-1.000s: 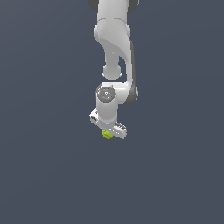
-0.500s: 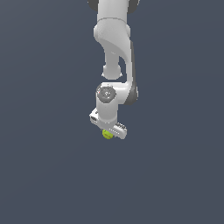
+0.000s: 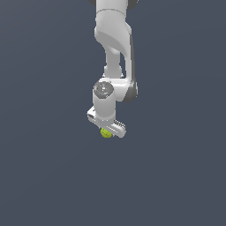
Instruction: Pick up the object and move it to a goal position.
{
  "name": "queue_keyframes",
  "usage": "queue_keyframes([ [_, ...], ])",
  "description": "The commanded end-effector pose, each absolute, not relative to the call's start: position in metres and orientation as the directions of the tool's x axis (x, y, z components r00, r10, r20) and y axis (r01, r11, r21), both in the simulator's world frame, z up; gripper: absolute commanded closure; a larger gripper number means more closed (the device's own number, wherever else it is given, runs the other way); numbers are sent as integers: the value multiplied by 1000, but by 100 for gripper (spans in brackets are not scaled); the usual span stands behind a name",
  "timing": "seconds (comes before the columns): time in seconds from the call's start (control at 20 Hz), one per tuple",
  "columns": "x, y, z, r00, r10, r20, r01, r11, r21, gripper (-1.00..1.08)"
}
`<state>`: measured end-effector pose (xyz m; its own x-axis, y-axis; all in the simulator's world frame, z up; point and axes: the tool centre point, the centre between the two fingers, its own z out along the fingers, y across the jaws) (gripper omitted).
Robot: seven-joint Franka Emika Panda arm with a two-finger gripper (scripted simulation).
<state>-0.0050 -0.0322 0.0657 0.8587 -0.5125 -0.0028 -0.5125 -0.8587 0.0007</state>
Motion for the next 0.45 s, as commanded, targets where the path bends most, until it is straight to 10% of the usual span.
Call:
queue_keyframes([
  [0.0,-4,-40,82,858,-513,0,-513,-858,-1,108],
  [0.4,-4,-52,105,858,-514,0,-514,-858,0,108],
])
